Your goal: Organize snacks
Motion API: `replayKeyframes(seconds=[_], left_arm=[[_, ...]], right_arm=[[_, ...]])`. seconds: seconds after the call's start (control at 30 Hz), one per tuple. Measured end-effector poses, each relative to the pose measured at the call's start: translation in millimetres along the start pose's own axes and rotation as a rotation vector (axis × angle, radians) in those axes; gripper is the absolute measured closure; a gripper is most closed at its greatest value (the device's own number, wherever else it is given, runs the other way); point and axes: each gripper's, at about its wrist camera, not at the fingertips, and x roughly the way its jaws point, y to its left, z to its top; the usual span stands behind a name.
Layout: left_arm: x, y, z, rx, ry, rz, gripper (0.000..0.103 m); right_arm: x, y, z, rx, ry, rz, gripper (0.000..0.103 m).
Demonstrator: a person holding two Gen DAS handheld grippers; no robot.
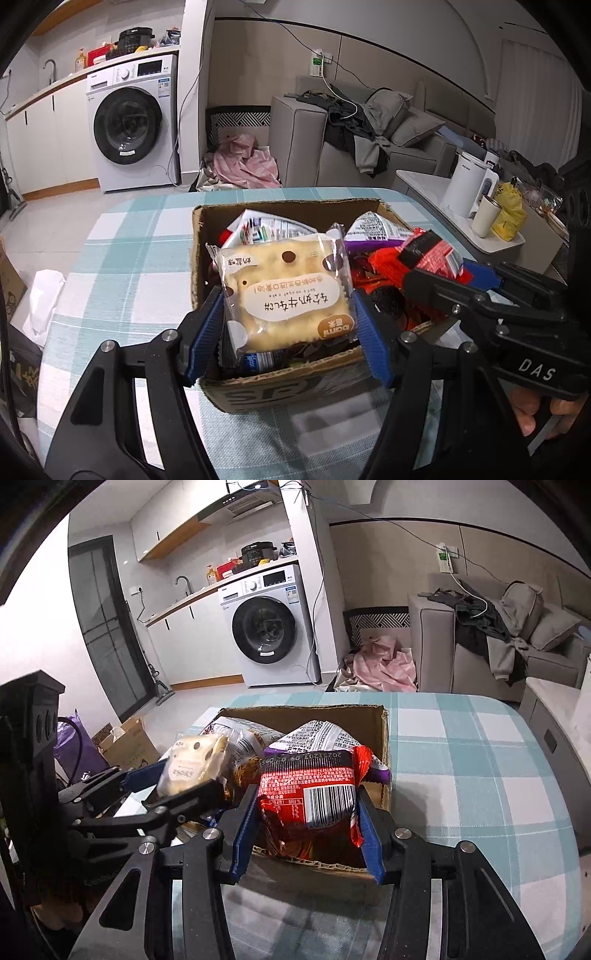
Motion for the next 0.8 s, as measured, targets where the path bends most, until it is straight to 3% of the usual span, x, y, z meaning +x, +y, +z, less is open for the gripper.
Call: replayKeyframes(seconds=[0.4,0.57,0.67,0.73,0.8], left_arm=[[13,-7,-2,0.041,-0.006,0.042,0.038],[14,-6,-1,0.035,0.008,0.036,0.033],[6,-3,-2,0.014,0.005,0.001,0.025],[-1,-1,-3,0.005,-0.005,-0.018,0.021],[-9,0,-5,0.002,-0.009,-0.018,0.020]], right_arm=[[13,-9,4,0.025,0.016,-0.008,0.053],[9,-12,5,0.028,0.002,0.022,0.047],[0,-10,4,0.015,-0.030,0.029,0.032],[-6,-10,4,0.012,-0.041,0.033,0.028],[-14,-12,3,0.018,-0.063,0.031,0.013]])
